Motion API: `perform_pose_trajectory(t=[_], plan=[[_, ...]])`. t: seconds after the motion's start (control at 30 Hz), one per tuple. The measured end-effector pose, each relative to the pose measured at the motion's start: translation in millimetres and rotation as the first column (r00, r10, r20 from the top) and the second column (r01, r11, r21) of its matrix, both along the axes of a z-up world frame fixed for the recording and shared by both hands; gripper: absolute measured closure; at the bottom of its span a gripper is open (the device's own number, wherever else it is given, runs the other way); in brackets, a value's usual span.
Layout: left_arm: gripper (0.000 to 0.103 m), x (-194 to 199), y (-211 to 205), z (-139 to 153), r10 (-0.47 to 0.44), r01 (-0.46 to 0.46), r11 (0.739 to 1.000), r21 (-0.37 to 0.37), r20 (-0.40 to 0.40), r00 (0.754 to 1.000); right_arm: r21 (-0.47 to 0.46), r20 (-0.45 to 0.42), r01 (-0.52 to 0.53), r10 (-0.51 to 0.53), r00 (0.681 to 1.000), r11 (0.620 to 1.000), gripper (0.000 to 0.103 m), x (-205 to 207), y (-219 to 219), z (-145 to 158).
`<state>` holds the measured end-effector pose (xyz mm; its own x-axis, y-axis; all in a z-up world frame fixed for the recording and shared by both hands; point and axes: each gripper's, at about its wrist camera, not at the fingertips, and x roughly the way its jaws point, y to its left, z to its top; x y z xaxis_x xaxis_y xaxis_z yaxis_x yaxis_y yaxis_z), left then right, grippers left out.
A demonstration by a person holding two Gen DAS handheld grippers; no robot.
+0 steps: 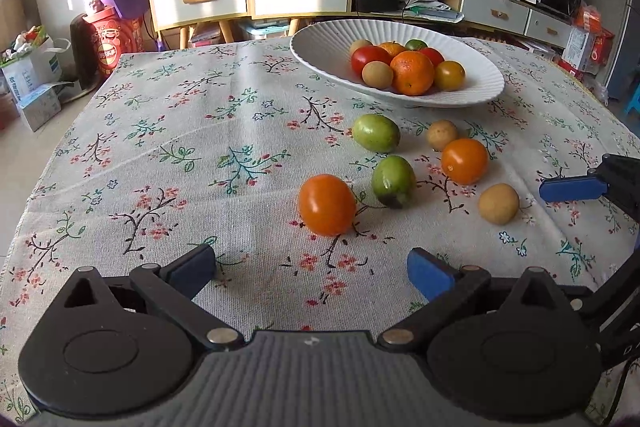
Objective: Organize fruits
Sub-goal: 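Withdraw both tools from the plate toward the remaining fruits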
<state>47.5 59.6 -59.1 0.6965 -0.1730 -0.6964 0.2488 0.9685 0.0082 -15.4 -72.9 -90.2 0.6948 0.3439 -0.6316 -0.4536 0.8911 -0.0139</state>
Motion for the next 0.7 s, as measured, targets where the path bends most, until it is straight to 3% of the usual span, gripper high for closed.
perform_pose_trajectory(t=[0.23,0.5,0.6,0.7], plan=[[0.009,-0.2,-3.2,-3.0,0.036,-0.035,0.999,-0.015,0.057,0.998,0.008,0.013,0.002,-0.002,1.0,1.0,0.0,-2.2,-1.0,-0.6],[0.009,5.6,-3.0,-2.7,0.002,-0.001,1.0,-0.025,0.077,0.997,0.007,0.016,0.005,-0.005,1.0,1.0,0.0,-1.6,0.4,1.0],[0.011,6.0,-3.6,-2.0,-0.004,0.006,1.0,-0.029,0.08,0.997,0.009,0.025,0.0,0.0,1.0,1.0,0.006,-2.5,1.7,2.9],[0.02,6.3,-4.0,-0.7,-0.012,0.015,0.999,-0.033,0.09,0.996,0.011,0.031,0.004,-0.005,0.999,1.0,0.014,-2.2,1.8,4.6]])
